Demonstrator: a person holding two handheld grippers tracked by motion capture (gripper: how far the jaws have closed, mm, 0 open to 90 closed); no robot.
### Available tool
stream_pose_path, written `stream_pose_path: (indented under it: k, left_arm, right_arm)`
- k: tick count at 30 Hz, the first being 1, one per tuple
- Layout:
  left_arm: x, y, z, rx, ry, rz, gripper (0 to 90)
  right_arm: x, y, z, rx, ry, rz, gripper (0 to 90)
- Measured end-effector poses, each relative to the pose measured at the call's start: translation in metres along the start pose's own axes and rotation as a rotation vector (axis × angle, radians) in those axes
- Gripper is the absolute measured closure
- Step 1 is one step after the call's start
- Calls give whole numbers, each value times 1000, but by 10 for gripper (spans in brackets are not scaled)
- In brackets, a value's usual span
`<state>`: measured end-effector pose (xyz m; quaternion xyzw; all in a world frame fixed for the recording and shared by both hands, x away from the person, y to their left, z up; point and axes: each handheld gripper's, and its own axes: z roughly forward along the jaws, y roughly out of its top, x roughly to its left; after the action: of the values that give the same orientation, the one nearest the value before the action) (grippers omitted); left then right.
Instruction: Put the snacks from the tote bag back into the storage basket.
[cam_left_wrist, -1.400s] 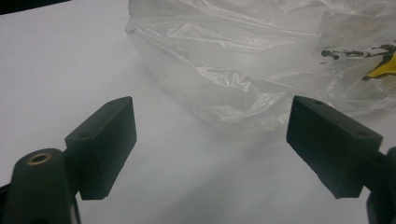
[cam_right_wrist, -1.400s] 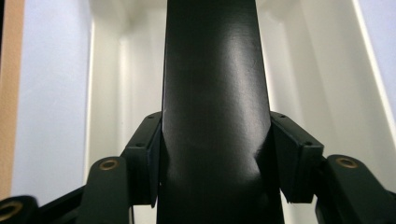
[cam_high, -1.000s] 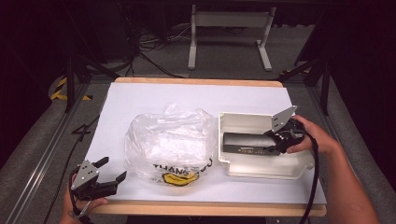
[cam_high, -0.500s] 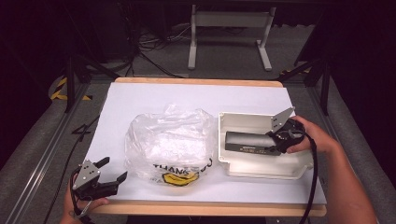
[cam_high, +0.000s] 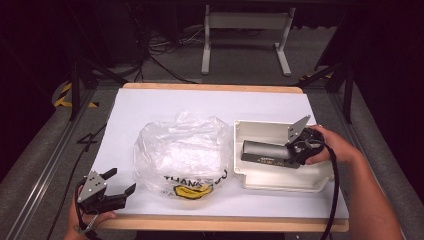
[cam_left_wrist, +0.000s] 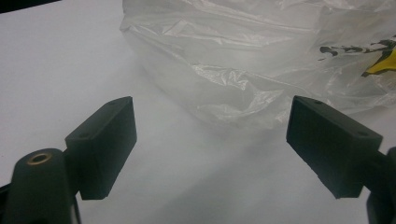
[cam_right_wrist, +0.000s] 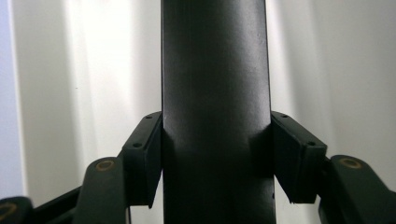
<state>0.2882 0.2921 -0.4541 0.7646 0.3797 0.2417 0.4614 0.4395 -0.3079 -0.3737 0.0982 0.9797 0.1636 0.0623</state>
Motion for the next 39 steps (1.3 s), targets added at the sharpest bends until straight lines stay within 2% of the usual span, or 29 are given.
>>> stream_pose_path:
  k: [8, 18, 27, 33, 36, 39]
  left_arm:
    - [0, 0, -1, -1, 1, -1, 168]
    - [1, 0, -2, -1, 4, 5, 171]
    - [1, 0, -1, -6, 7, -2, 171]
    - [2, 1, -1, -5, 9, 4, 171]
    - [4, 2, 0, -10, 6, -1, 171]
    - [3, 3, 1, -9, 2, 2, 171]
  right_arm:
    - [-1, -1, -3, -2, -13, 5, 392]
    - [-1, -4, -7, -41, -21, 15, 373]
    - [1, -1, -11, -61, -52, 21, 356]
    - [3, -1, -14, -82, -73, 46, 322]
    - [5, 0, -16, -88, -101, 63, 299]
    - [7, 1, -18, -110, -105, 63, 299]
